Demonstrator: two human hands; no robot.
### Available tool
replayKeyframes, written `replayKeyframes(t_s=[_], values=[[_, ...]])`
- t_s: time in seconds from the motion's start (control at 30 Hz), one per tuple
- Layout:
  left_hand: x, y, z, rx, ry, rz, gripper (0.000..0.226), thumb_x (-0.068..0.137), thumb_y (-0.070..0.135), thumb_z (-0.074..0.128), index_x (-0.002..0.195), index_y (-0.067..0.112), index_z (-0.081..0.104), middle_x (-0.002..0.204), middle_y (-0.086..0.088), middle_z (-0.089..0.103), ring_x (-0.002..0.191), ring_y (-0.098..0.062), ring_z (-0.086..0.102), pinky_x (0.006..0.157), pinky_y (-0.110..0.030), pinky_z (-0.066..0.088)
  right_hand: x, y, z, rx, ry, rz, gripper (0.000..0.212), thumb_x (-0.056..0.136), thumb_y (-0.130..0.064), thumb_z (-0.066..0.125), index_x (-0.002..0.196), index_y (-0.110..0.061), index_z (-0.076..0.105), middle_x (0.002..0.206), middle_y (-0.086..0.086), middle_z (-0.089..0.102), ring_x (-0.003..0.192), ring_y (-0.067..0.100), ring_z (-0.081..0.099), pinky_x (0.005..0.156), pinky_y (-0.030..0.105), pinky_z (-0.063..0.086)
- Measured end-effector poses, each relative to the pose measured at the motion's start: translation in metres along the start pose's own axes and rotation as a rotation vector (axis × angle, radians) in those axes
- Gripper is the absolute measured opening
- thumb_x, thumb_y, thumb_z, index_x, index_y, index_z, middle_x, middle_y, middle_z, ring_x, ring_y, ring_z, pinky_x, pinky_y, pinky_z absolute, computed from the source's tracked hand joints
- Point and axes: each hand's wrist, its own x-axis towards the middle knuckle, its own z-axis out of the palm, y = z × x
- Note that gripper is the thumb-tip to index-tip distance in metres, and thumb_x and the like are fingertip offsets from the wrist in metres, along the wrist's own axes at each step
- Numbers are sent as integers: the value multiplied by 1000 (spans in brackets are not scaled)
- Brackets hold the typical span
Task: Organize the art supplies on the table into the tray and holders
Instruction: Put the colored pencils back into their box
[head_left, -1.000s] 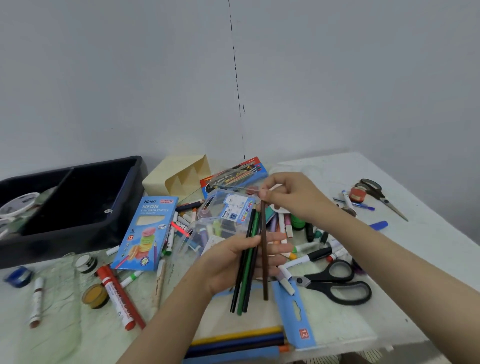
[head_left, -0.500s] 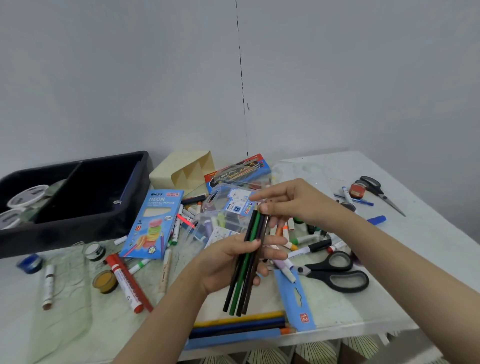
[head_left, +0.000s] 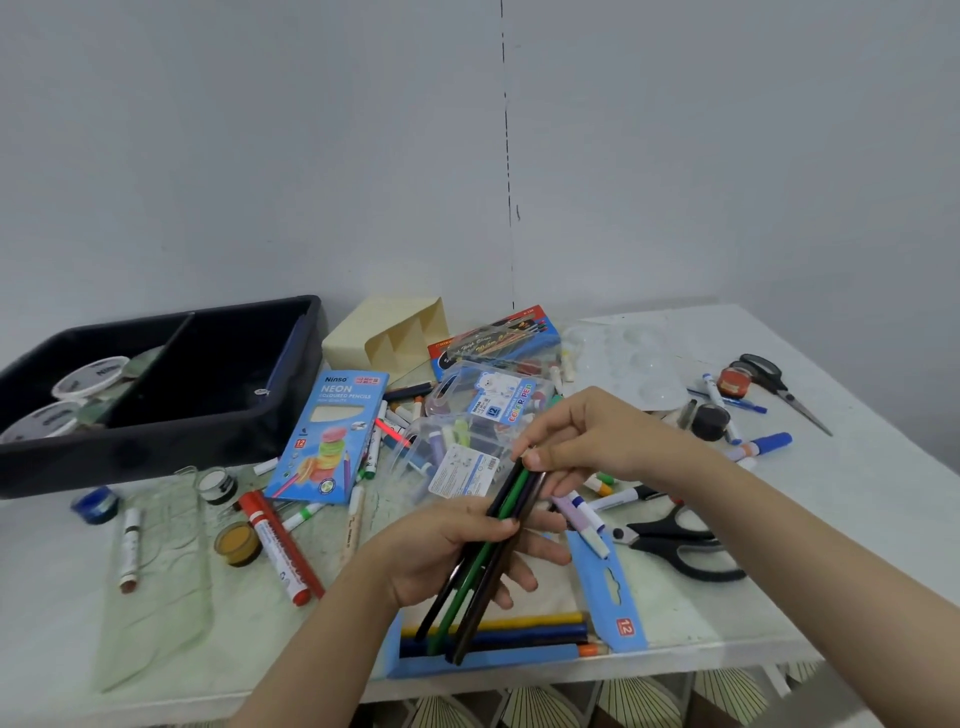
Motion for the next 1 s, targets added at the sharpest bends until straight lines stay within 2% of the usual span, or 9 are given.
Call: replayKeyframes(t_s=[0.13, 0.27, 0.37, 0.43, 0.5, 0.6, 0.8, 0.93, 1.0], values=[[-10, -3, -1, 29, 164, 92, 37, 84, 14, 54, 120, 8, 61, 118, -16, 65, 100, -26, 65, 84, -33, 54, -5, 3, 3, 37, 53, -5, 13, 85, 1, 64, 88, -9, 71, 72, 8, 72, 58, 12, 68, 59, 20, 56], [-27, -6, -4, 85, 479, 230, 35, 83, 13, 59, 118, 12, 61, 112, -7, 69, 104, -20, 65, 84, -26, 54, -12, 9, -1, 86, 143, 14, 12, 84, 0, 65, 88, -9, 72, 70, 8, 73, 58, 12, 69, 56, 18, 55], [-46, -15, -14, 411, 711, 285, 35, 89, 5, 55, 117, 26, 59, 109, 12, 69, 104, -5, 63, 89, -24, 51, -18, 18, -2, 135, 245, 17, 11, 85, -1, 65, 93, -5, 71, 80, 16, 73, 61, 14, 69, 55, 17, 54], [-59, -26, -22, 625, 781, 271, 38, 88, 8, 60, 116, 34, 59, 109, 25, 66, 107, 7, 57, 92, -18, 45, -22, 26, -1, 163, 310, 5, 11, 85, 0, 64, 91, -5, 71, 79, 17, 72, 60, 15, 69, 56, 19, 55], [-68, -36, -27, 775, 795, 218, 41, 83, 18, 69, 115, 43, 58, 111, 34, 61, 109, 19, 48, 92, -13, 36, -23, 34, 2, 180, 383, 0, 13, 84, 2, 64, 84, -9, 71, 71, 13, 72, 56, 14, 68, 56, 20, 56], [-75, -47, -28, 838, 754, 95, 56, 72, 28, 78, 117, 51, 53, 116, 43, 46, 103, 36, 31, 87, -7, 28, -25, 44, 8, 198, 450, 10, 13, 84, 3, 63, 84, -8, 70, 65, 8, 71, 53, 13, 67, 56, 21, 57], [-73, -59, -32, 941, 701, 42, 71, 67, 32, 82, 126, 49, 46, 132, 35, 39, 124, 14, 32, 98, -3, 23, -28, 47, 18, 203, 407, -15, 11, 84, 4, 63, 86, -5, 69, 70, 15, 71, 57, 21, 69, 60, 28, 59], [-73, -63, -33, 936, 660, 48, 85, 56, 52, 83, 129, 52, 39, 134, 37, 33, 121, 22, 27, 104, -8, 24, -34, 50, 19, 228, 407, -89, 12, 84, 4, 61, 91, -2, 69, 76, 20, 71, 63, 26, 70, 62, 28, 59], [-73, -66, -35, 944, 651, 29, 100, 48, 64, 81, 135, 48, 35, 138, 36, 29, 127, 17, 25, 108, -12, 23, -37, 54, 19, 234, 407, -105, 13, 84, 4, 61, 92, -3, 69, 78, 20, 72, 65, 25, 70, 60, 24, 58]])
